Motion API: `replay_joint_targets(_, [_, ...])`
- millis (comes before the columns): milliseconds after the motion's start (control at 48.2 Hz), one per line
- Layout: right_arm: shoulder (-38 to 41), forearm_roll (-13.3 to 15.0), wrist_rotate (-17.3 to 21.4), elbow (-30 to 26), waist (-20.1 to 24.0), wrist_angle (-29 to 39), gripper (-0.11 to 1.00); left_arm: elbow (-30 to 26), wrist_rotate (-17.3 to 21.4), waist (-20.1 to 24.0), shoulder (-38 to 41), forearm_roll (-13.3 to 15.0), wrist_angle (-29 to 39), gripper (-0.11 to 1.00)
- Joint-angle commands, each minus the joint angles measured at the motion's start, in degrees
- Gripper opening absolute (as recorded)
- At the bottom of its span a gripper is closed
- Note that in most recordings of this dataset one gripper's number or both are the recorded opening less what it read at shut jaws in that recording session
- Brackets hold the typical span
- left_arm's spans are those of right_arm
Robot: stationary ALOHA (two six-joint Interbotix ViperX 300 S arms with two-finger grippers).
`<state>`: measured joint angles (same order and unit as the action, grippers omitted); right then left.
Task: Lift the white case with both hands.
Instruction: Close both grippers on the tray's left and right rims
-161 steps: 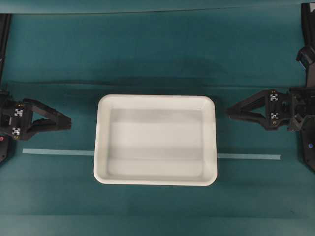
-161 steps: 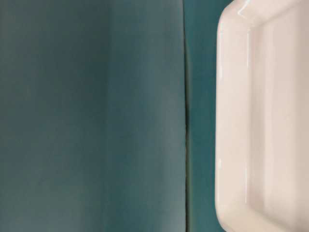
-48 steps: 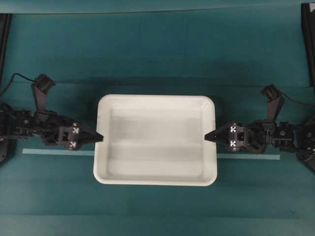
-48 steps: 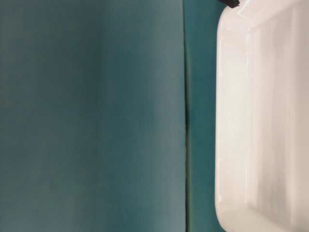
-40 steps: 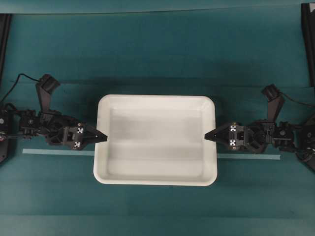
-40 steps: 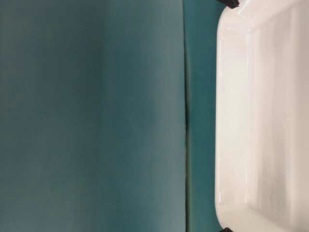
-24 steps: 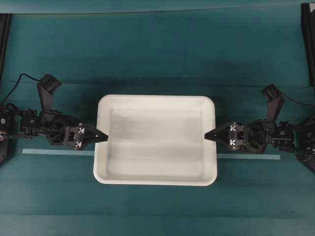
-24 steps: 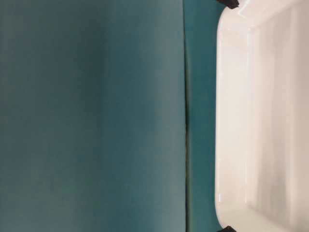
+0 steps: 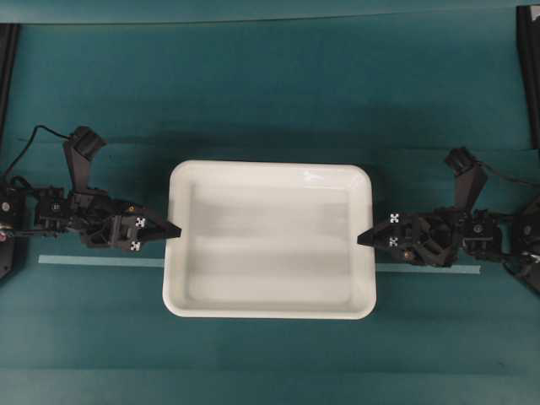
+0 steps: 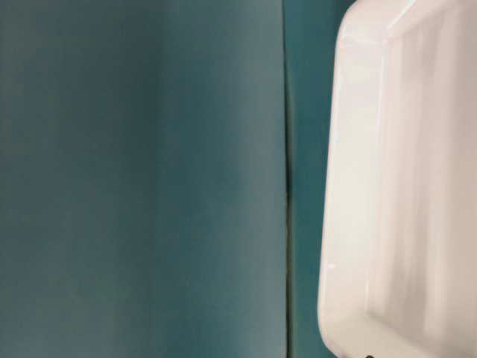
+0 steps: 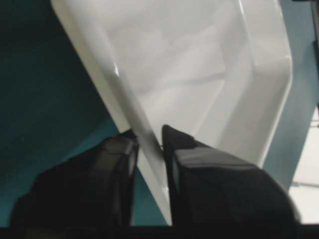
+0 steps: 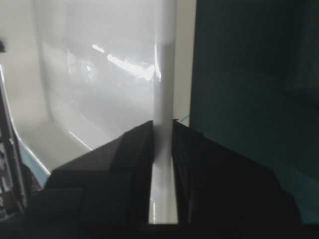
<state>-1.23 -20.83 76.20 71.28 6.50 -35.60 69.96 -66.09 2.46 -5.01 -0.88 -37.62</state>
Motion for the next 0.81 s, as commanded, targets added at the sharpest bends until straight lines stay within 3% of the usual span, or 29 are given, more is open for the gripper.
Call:
replay_joint_targets(0, [0.44,-0.18,0.18,-1.05,-0.62,2.72,0.11,-0.97,0.09,-0.09,1.23,-0.18,0.97,0.12])
replay_joint_targets(477, [-5.27,-0.18,0.7,-2.11,-2.11,8.88,0.11,-2.11,-0.88,-0.09,1.05,-0.18,5.45,0.11])
replay_joint_targets(788, [-10.55,-0.18,2.11,-4.83,-3.08,16.52,0.11,-4.31,-6.59,-0.35,-5.54,-0.18,11.43,0.11])
